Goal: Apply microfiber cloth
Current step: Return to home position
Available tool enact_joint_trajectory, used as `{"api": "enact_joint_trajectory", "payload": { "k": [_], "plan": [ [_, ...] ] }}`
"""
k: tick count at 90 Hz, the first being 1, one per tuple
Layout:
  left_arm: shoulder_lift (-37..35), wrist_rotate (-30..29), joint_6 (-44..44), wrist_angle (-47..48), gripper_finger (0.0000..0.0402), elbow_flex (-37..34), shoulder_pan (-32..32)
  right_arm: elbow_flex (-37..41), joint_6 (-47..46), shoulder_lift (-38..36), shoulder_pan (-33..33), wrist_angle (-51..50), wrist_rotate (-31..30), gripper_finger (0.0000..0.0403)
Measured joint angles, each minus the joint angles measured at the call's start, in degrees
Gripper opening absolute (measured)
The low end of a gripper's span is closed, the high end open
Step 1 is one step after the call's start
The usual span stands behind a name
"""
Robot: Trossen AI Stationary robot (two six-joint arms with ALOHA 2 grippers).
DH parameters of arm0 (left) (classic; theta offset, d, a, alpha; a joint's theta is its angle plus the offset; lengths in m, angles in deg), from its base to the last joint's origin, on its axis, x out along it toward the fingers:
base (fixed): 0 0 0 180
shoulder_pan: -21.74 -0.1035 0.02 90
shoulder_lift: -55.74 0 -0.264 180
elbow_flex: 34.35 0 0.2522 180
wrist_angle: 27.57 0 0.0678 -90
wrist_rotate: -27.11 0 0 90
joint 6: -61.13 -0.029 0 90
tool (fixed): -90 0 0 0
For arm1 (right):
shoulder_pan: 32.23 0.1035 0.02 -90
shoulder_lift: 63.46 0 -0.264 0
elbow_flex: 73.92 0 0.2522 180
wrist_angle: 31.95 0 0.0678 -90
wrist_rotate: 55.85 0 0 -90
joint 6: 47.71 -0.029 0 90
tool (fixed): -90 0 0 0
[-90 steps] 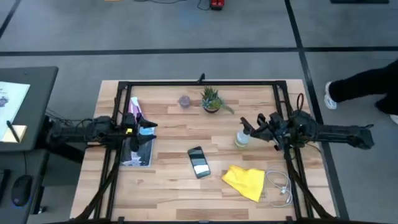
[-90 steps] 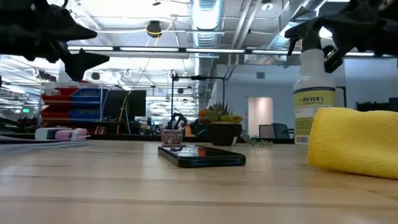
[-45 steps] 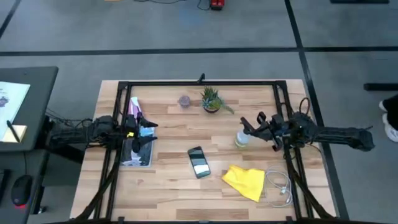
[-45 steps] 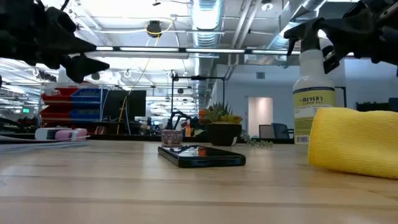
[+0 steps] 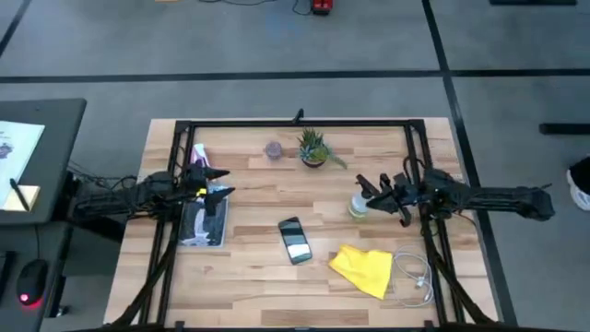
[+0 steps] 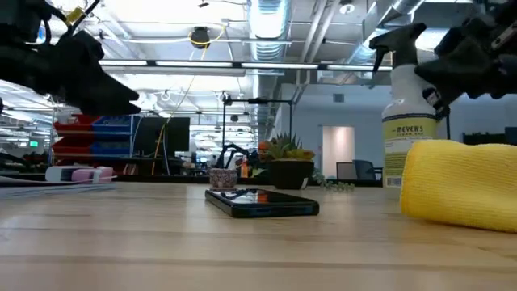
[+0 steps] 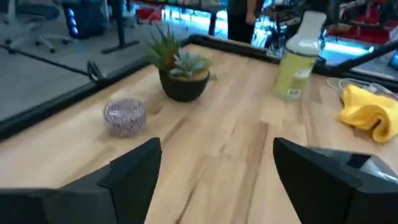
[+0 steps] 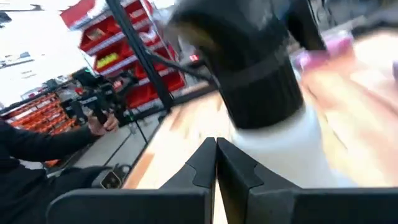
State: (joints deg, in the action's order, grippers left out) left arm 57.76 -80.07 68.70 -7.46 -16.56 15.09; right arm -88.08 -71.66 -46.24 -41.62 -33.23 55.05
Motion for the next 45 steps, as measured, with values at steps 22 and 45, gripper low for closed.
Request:
{"api": "enact_joint_trajectory", "payload": {
  "k": [22, 45],
  "plan": [
    [0.75, -0.04, 0.14, 0.22, 0.0287, 0.1, 0.0, 0.04, -0.02, -0.07, 0.0, -8.32, 0.16, 0.0001],
    [0.71, -0.12, 0.2, 0.18, 0.0287, 0.05, 0.02, 0.07, -0.04, -2.59, 4.31, -8.57, -1.14, 0.0001]
  ]
}}
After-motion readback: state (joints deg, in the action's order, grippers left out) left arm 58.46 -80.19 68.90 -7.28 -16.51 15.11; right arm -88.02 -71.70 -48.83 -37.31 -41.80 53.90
